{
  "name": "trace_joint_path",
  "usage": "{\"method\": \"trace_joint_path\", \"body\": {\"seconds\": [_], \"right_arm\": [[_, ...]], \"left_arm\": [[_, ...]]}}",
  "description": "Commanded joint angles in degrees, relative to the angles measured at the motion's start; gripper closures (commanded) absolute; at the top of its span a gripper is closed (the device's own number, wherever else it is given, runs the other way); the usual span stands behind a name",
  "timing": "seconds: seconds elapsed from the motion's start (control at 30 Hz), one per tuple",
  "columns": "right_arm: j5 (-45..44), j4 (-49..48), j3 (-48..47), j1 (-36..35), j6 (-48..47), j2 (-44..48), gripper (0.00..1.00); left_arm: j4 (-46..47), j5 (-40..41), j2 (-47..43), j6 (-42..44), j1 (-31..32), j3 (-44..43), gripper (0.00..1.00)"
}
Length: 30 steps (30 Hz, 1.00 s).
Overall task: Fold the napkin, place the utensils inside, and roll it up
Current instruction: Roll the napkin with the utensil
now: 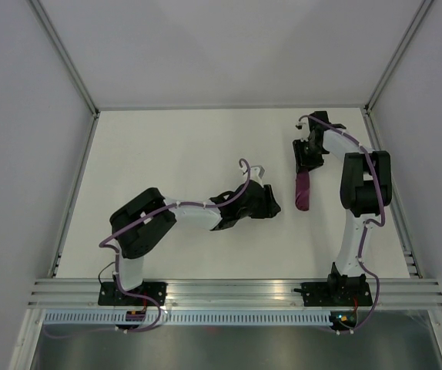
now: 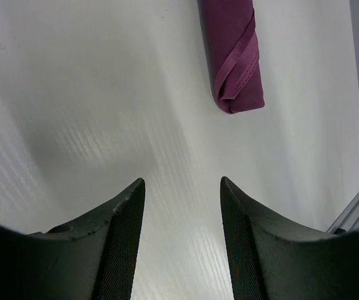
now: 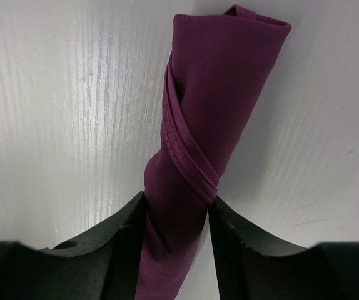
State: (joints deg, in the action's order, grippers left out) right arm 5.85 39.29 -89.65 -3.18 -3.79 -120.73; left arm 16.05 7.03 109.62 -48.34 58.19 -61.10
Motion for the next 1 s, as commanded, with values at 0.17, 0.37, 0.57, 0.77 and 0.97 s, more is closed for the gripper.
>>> {"method": "trace_joint_path", "body": {"seconds": [0.17,0.37,0.57,0.77,0.97], "right_arm": [[-1.19,3.6,-3.6,-0.51,-0.16,1.45,0.42],[1.97,5.18,-5.01,-0.51,-0.78,4.79,0.34],[6.62,5.01,-5.54,0.28,-0.69,9.35,0.32],[15.14,3.26,-2.21,5.98,-2.36,19.88,0.3],[19.02,-3.51,10.26,12.22,-4.82,39.37,0.29]], "left_arm": [[1.26,-2.19,-3.8,3.51,-0.54,0.63,0.43],[0.65,-2.98,-5.82,4.83,-0.98,0.81,0.43],[-0.76,-4.91,-9.6,6.41,-2.56,1.86,0.42],[-3.57,-5.44,-18.55,10.28,-3.17,5.19,0.42],[-10.15,-5.71,-33.56,15.9,-5.1,11.44,0.41]]}}
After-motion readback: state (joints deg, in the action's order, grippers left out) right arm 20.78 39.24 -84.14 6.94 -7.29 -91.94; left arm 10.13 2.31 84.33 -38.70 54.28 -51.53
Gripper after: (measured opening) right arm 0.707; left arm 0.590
